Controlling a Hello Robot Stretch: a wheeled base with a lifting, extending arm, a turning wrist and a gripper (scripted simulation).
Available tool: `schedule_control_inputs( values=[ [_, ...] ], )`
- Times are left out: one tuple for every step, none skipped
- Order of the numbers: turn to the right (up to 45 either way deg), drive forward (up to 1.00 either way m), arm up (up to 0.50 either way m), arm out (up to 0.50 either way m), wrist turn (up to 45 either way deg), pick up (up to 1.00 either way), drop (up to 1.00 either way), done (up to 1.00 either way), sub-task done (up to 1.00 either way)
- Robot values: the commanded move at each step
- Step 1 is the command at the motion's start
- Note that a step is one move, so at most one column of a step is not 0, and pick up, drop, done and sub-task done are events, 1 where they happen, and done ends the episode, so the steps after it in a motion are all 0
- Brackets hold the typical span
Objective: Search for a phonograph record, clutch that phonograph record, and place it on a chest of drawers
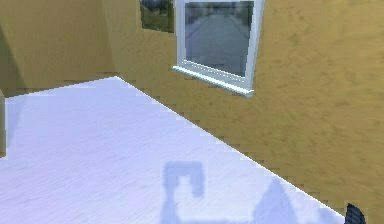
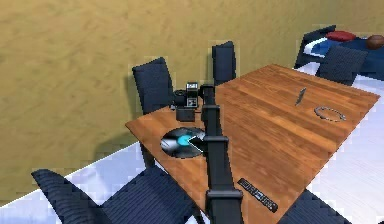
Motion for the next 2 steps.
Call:
schedule_control_inputs(
  values=[
    [0.0,0.00,-0.30,0.00,0.0,0.00,0.00,0.00,0.00],
    [0.0,0.00,0.00,0.00,0.0,1.00,0.00,0.00,0.00]
  ],
)
